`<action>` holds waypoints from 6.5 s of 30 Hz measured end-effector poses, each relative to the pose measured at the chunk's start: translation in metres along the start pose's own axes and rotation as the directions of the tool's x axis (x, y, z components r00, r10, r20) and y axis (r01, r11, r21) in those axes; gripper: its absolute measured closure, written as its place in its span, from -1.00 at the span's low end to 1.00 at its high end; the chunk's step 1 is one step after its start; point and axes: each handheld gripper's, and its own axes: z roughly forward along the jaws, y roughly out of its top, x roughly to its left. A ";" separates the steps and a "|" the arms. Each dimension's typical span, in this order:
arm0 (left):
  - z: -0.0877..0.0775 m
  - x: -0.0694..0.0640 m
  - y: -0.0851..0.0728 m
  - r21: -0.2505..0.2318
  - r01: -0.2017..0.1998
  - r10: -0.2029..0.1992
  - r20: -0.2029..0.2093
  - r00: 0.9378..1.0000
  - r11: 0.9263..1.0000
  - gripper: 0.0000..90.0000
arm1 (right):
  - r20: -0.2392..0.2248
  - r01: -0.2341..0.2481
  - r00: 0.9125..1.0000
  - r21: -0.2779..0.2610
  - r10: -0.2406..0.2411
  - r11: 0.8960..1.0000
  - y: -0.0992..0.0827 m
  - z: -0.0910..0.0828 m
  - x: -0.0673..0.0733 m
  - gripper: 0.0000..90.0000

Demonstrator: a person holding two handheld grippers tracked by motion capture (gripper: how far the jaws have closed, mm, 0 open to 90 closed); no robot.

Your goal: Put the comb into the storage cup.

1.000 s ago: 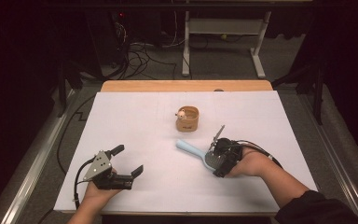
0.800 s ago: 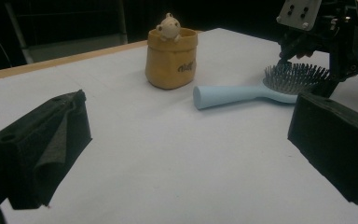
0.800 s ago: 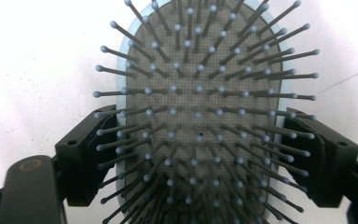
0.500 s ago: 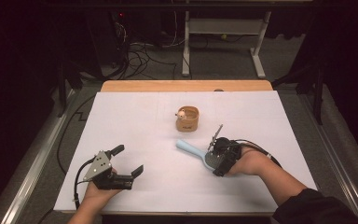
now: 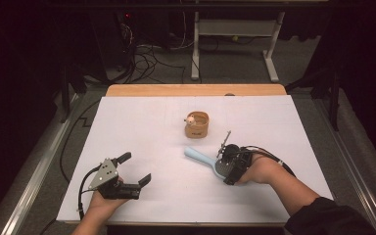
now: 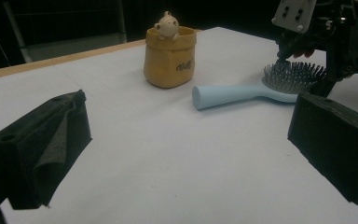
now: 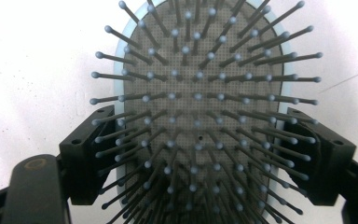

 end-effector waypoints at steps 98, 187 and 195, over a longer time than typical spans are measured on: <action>0.003 -0.001 0.011 -0.010 -0.077 0.077 -0.008 0.997 0.997 -1.00 | -0.022 -0.049 0.999 -0.005 0.049 0.999 -0.008 -0.045 0.006 -0.54; 0.062 -0.050 -0.004 0.086 -0.610 0.615 -0.056 0.787 0.788 -0.79 | -0.080 0.101 0.991 -0.023 -0.103 0.995 0.087 -0.044 0.063 -0.54; 0.064 -0.052 -0.004 0.092 -0.614 0.620 -0.054 0.783 0.784 -0.73 | -0.083 0.111 0.990 -0.022 -0.113 0.994 0.093 -0.042 0.067 -0.54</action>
